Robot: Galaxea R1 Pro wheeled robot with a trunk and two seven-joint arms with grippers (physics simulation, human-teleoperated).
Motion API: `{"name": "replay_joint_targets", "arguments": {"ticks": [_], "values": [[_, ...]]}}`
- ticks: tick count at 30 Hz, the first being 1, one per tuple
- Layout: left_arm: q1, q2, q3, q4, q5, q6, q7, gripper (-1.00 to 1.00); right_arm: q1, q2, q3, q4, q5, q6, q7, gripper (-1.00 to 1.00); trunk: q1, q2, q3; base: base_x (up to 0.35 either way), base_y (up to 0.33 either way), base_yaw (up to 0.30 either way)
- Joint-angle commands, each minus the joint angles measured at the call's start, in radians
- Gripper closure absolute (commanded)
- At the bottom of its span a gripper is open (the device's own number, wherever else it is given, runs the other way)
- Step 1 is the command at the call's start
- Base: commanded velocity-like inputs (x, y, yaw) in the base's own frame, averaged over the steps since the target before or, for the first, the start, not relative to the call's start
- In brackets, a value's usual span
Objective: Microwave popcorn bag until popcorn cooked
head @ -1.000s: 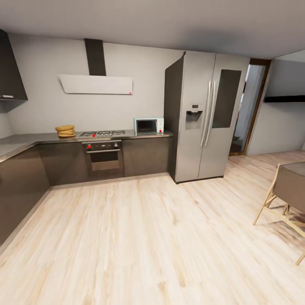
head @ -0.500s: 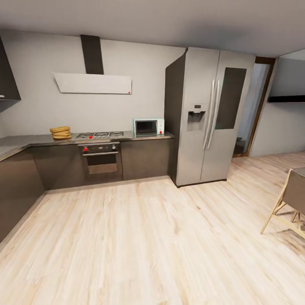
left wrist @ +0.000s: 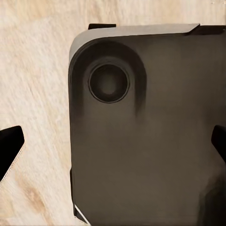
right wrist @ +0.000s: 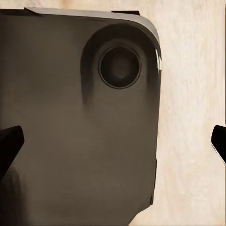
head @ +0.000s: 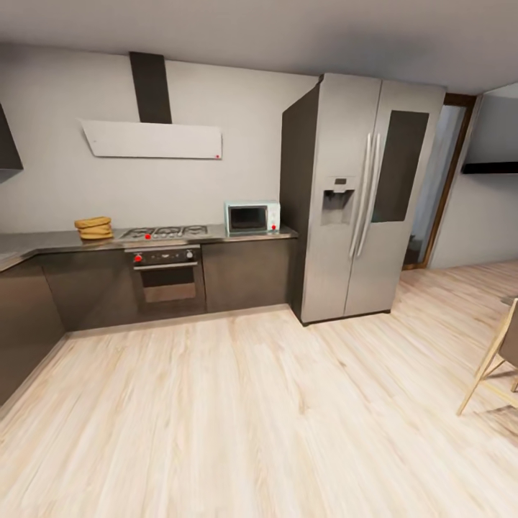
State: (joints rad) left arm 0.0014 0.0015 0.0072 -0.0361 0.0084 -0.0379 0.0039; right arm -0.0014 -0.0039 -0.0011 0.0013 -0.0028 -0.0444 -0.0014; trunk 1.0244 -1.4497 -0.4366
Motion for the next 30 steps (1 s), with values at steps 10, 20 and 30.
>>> {"name": "replay_joint_targets", "arguments": {"ticks": [10,20,30], "values": [[0.000,0.000,0.002,-0.001,0.002,-0.002,0.005,-1.00,0.000,-0.001,0.001,0.000,0.000,-0.003,0.000,-1.00,0.001,0.000,-0.001,0.320,0.000,0.000],[0.000,0.001,0.004,-0.001,0.002,-0.002,0.005,-1.00,0.000,-0.001,0.000,0.000,0.000,-0.003,0.000,-1.00,0.001,0.000,-0.001,0.321,0.000,0.000],[0.000,0.002,0.003,-0.001,0.002,-0.002,0.005,-1.00,0.000,-0.001,0.003,0.000,0.000,-0.003,0.000,-1.00,0.001,0.000,-0.001,0.320,-0.023,0.000]]}}
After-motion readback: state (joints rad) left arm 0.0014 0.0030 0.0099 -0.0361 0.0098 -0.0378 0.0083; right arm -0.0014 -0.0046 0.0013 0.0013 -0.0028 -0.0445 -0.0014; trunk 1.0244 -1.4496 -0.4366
